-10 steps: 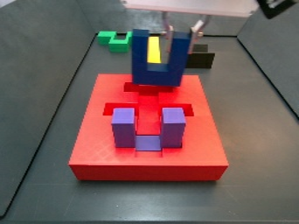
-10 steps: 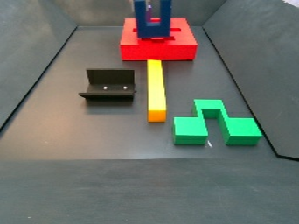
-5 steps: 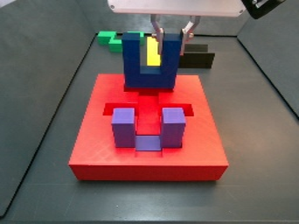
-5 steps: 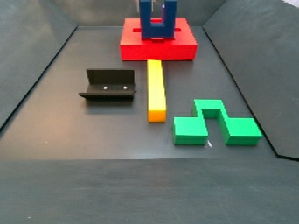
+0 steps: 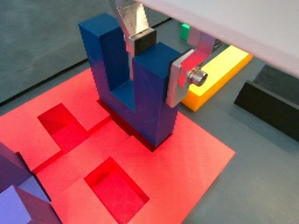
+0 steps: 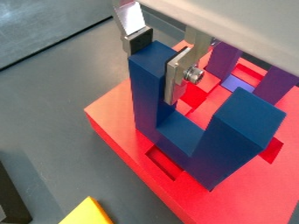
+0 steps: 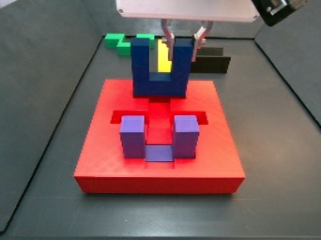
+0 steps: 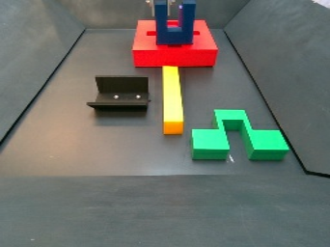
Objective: Pick up the blue object. Move up. Move to above the board. Insert the blue object.
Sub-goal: Insert the blue object.
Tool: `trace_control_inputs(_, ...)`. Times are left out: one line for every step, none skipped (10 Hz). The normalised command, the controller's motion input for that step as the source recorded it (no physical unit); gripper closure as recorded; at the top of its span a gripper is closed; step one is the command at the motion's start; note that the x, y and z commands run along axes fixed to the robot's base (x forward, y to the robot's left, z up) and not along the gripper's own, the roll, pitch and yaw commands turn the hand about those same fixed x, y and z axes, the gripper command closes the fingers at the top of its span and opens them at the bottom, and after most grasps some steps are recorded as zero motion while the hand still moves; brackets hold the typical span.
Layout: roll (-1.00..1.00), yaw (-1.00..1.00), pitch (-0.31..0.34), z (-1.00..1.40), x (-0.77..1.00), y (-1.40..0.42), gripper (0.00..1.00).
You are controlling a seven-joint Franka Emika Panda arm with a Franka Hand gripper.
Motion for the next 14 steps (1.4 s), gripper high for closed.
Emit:
trace_control_inputs(0.0, 0.04, 0.0, -0.03, 0.19, 0.0, 1.0)
trace_control_inputs(0.05, 0.04, 0.043, 0.0, 0.24, -0.03, 1.0)
trace_control_inputs(0.03, 0.01, 0.021, 0.0, 0.19, -0.01, 1.0)
trace_control_inputs(0.0, 0.0, 0.0, -0.04, 0.07, 0.0, 1.0)
trace_control_inputs(0.01, 0.0, 0.0, -0.09, 0.0, 0.0, 1.0)
trace_control_inputs(0.02, 0.0, 0.01, -0.07, 0.0, 0.0, 1.0)
trace_control_inputs(0.0, 0.0, 0.0, 0.0, -0.07, -0.15, 1.0)
trace_control_inputs(0.0, 0.0, 0.0, 0.0, -0.17, -0.13, 1.0)
trace_control_inputs(0.0, 0.0, -0.023, 0.0, -0.15, -0.05, 1.0)
trace_control_inputs(0.0, 0.0, 0.0, 0.0, -0.04, 0.0, 1.0)
trace_control_inputs(0.01, 0.0, 0.0, -0.04, -0.03, 0.0, 1.0)
trace_control_inputs(0.04, 0.0, 0.0, -0.1, 0.0, 0.1, 1.0)
trace_control_inputs(0.03, 0.0, 0.011, -0.1, 0.0, 0.12, 1.0)
trace_control_inputs(0.03, 0.0, 0.019, -0.09, 0.0, 0.14, 1.0)
